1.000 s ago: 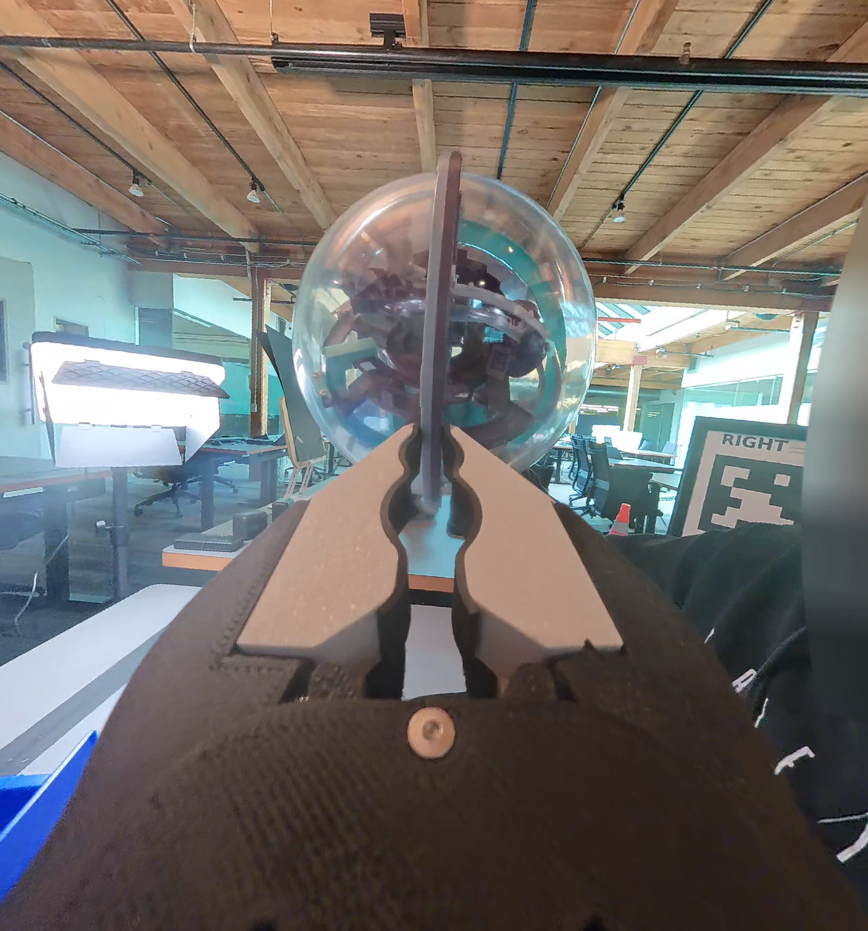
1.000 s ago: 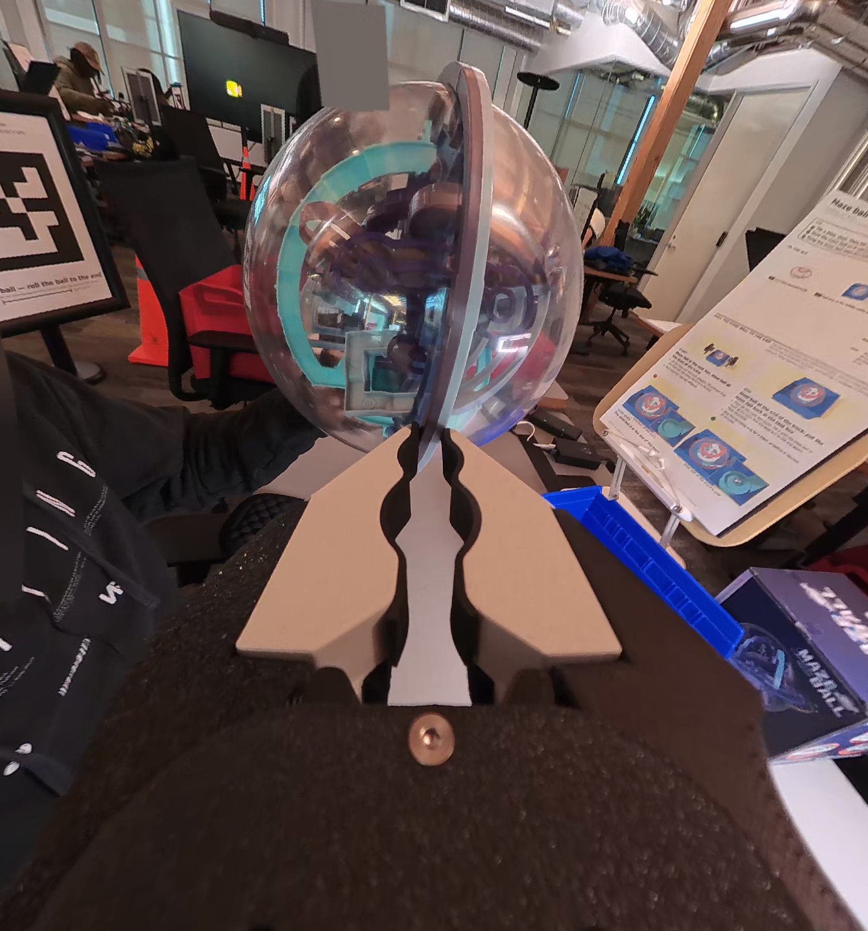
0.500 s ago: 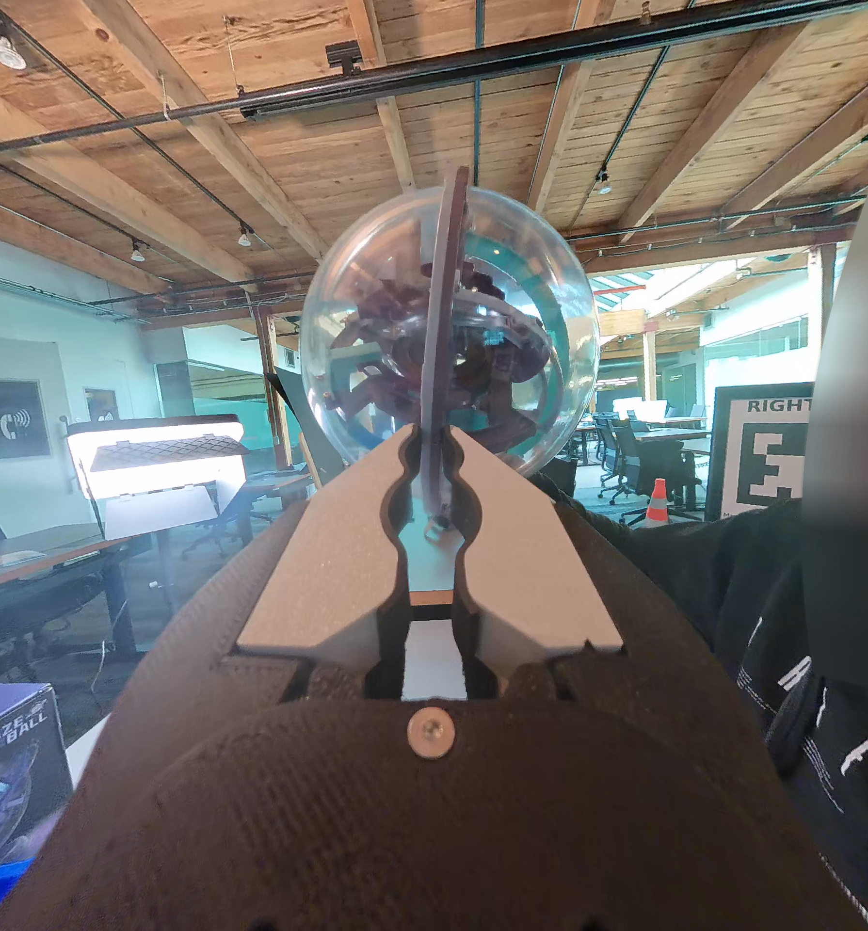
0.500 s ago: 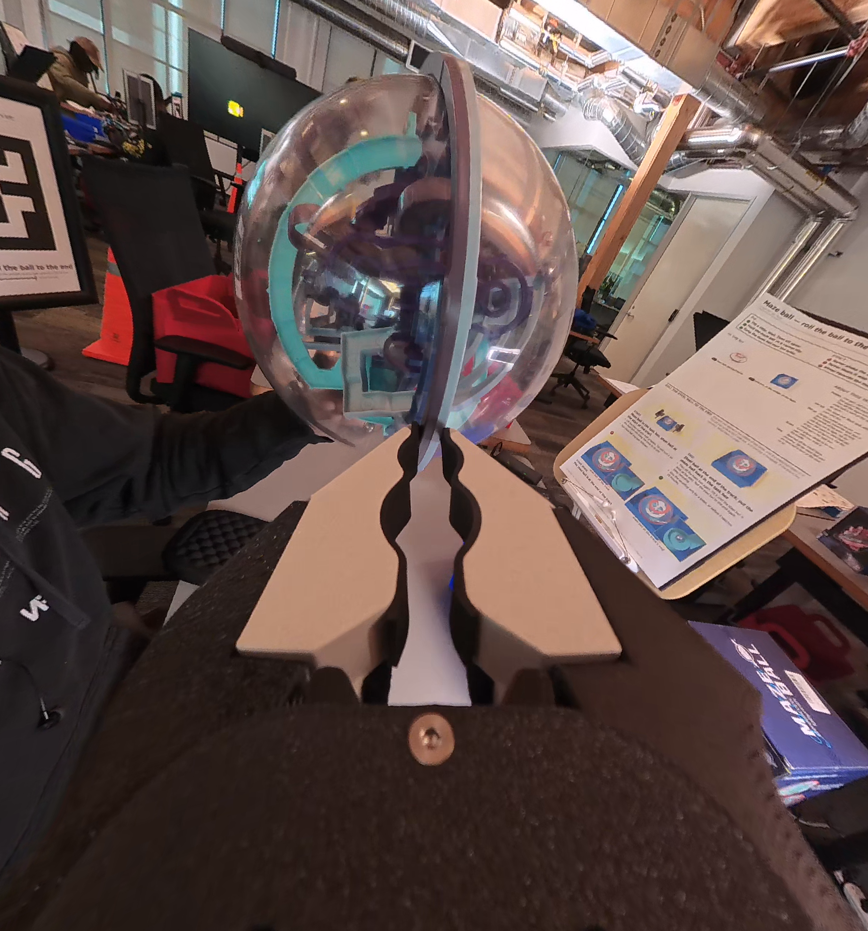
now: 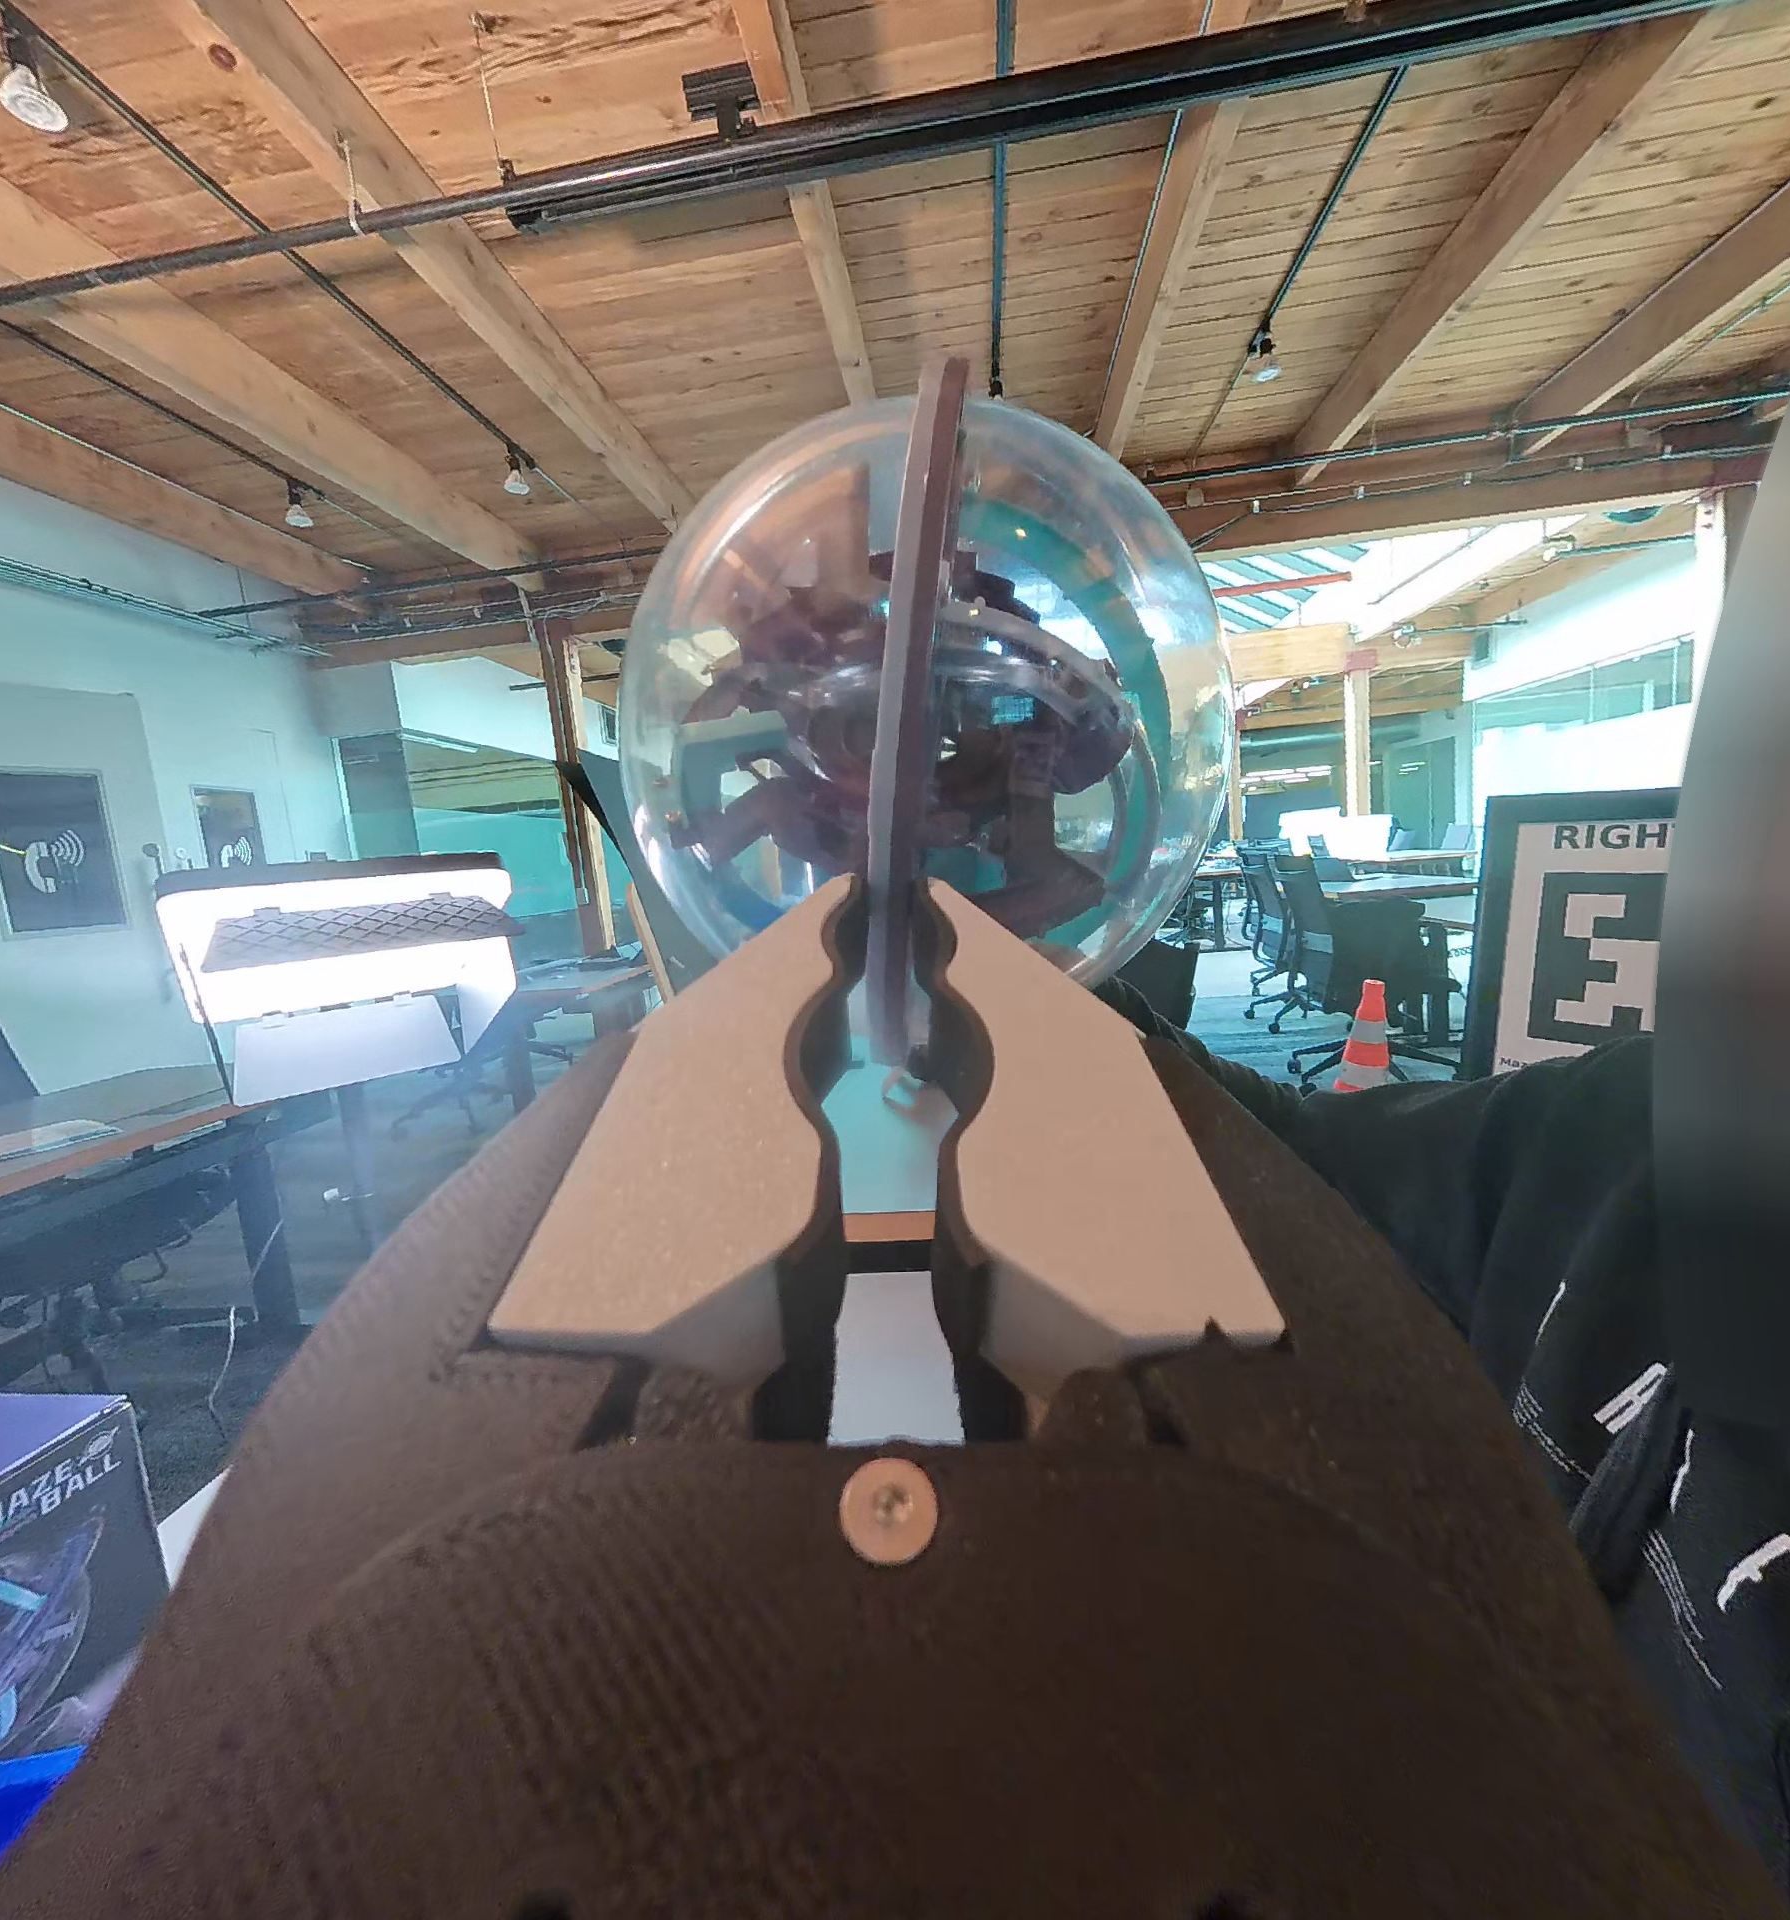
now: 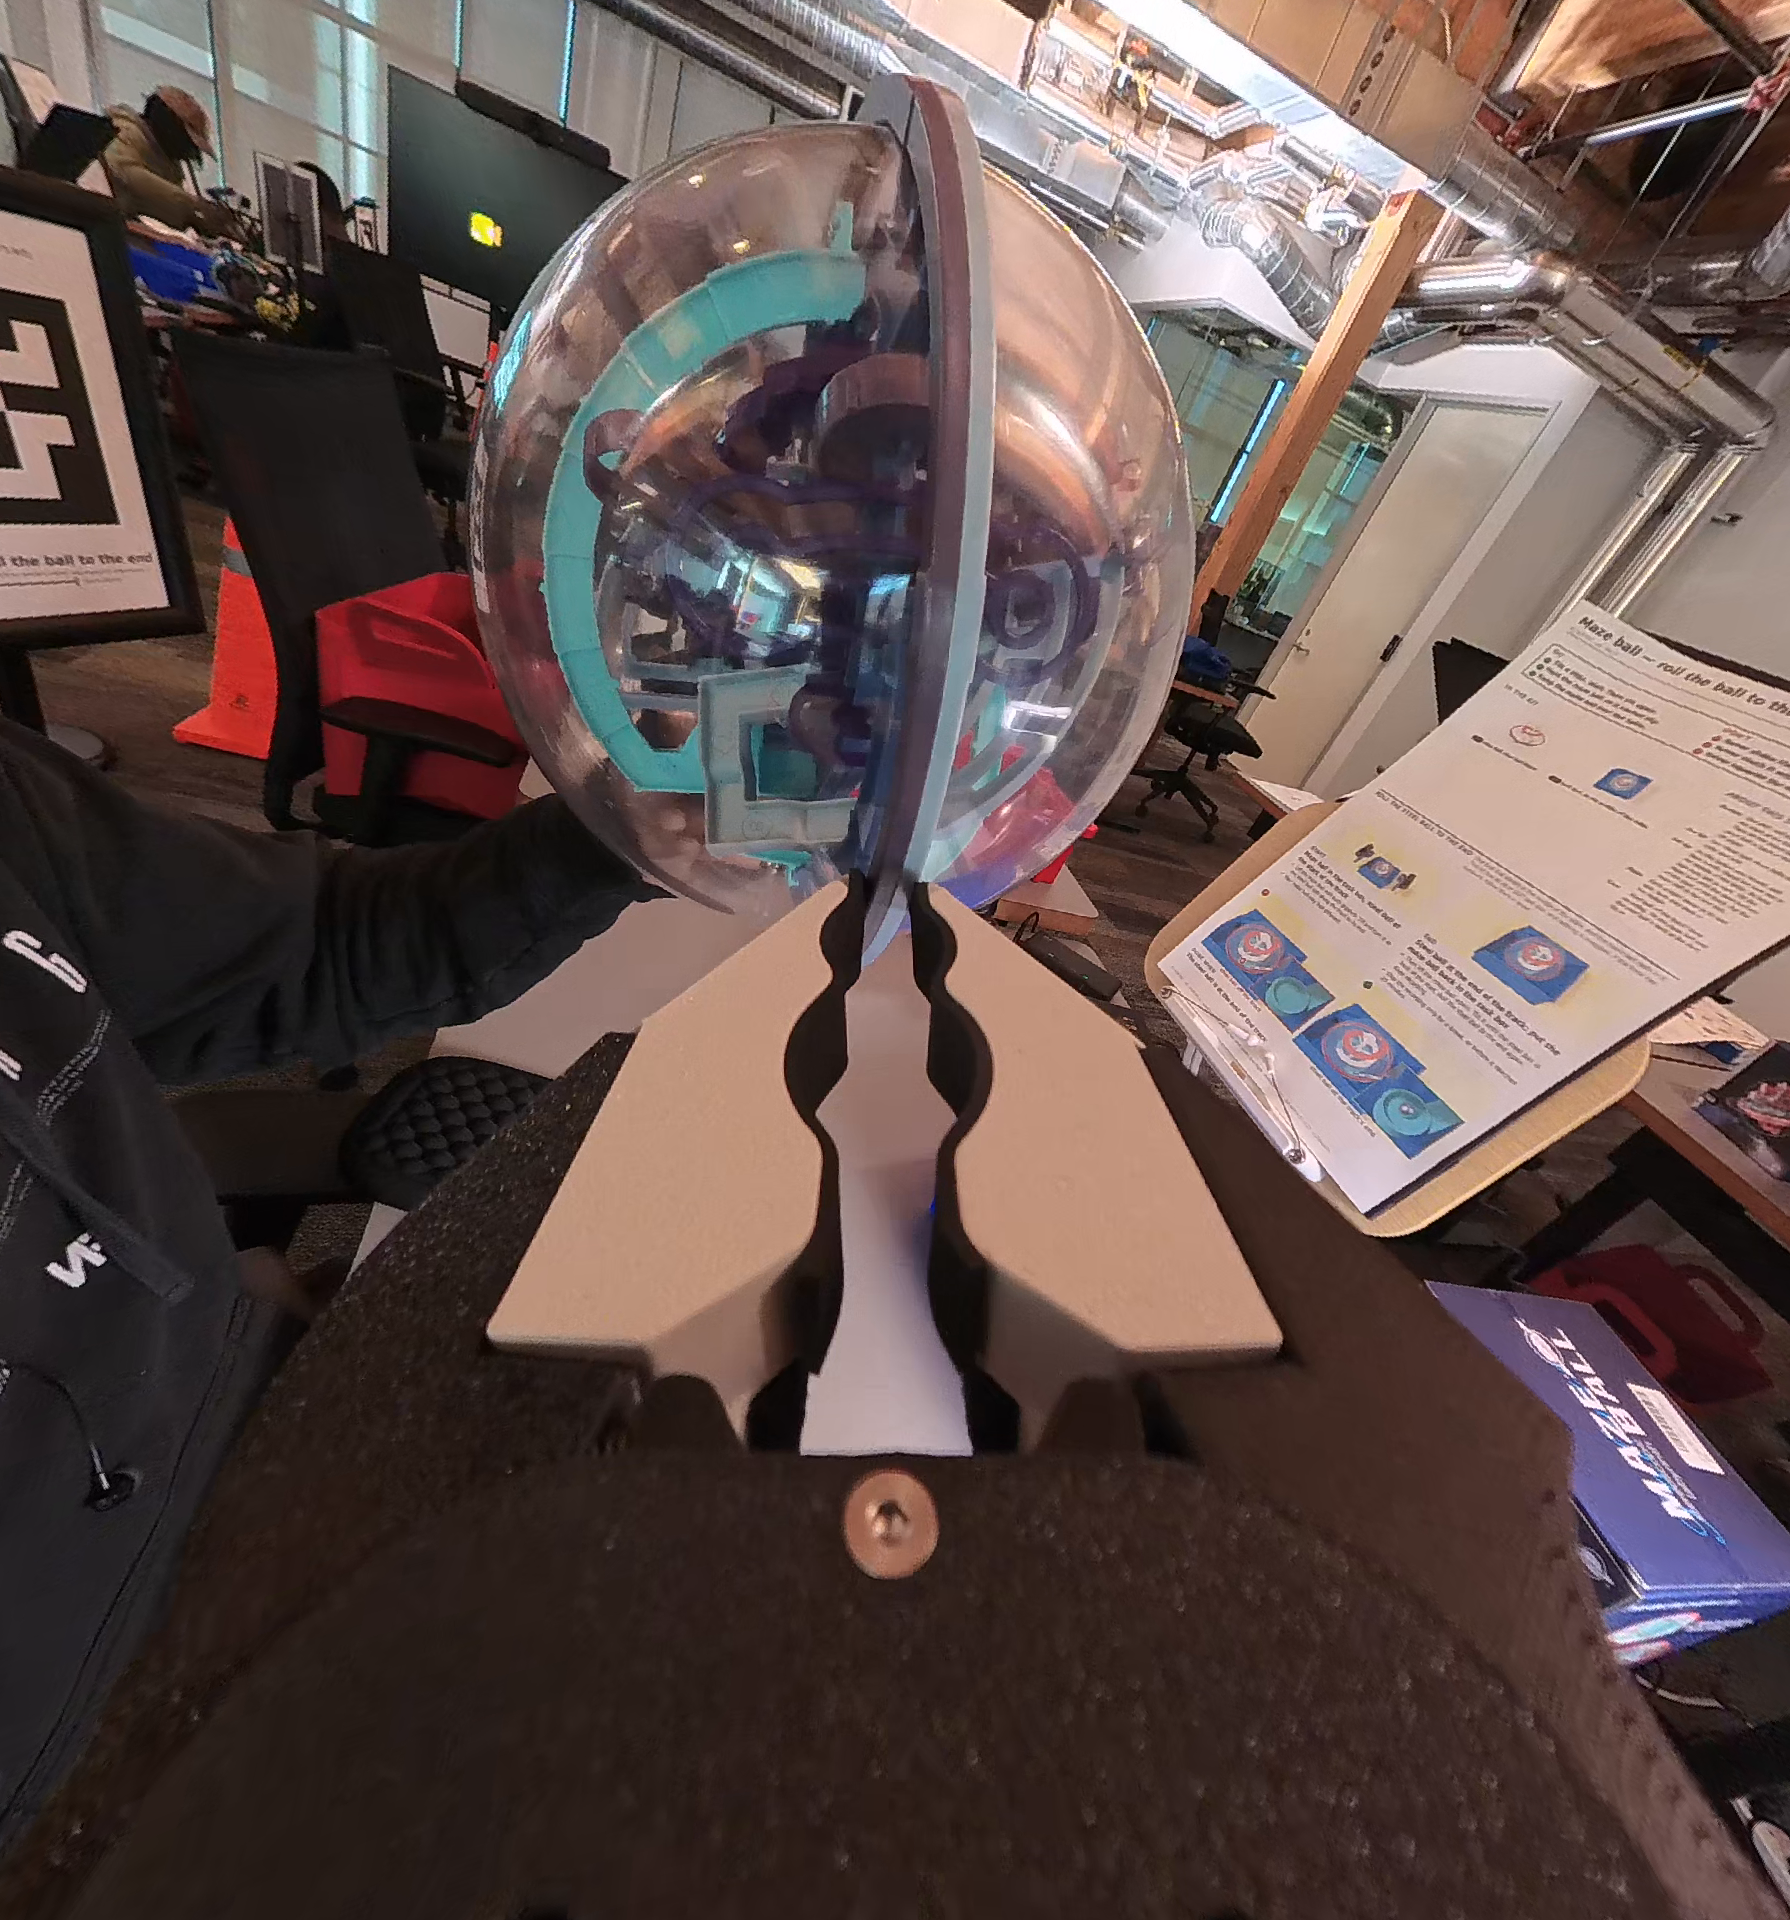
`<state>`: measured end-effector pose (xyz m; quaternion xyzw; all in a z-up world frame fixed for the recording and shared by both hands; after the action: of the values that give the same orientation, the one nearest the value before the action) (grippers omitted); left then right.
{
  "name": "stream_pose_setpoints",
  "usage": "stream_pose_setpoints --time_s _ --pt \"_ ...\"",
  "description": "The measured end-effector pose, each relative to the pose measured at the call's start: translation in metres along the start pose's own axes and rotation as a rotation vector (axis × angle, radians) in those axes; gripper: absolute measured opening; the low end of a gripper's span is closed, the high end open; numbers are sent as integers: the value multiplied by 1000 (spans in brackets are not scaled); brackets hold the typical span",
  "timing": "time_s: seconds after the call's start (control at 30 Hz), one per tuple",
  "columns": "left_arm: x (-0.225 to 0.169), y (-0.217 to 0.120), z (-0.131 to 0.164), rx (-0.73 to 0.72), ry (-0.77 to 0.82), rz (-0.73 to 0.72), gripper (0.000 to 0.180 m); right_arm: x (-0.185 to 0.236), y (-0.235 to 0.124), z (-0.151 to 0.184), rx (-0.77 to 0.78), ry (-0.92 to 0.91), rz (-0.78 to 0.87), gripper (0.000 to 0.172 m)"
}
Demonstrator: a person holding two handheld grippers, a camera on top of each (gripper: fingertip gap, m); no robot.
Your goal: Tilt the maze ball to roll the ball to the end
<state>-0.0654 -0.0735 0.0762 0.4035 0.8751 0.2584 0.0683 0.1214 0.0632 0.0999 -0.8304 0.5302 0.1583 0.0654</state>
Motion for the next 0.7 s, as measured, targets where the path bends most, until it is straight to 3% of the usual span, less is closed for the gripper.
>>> stream_pose_setpoints --time_s 0.23,0.7 --pt "0 -2 4 -5 -36 3 6 3 0 2 7 9 0 6" --pt "2 -10 38 11 -191 -25 6 6 -10 25 41 108 11 6"
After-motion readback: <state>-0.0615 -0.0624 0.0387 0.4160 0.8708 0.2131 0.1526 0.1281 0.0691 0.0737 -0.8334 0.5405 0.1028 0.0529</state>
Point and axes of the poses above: each gripper's, where its closed fingertips meet, y out along the fingers, z out of its underside, x = y × z across the jaws, the point moved 5 cm from there along -y, back along the fingers, and after that the axes turned 4 degrees about -x, right-handed, at the moved point
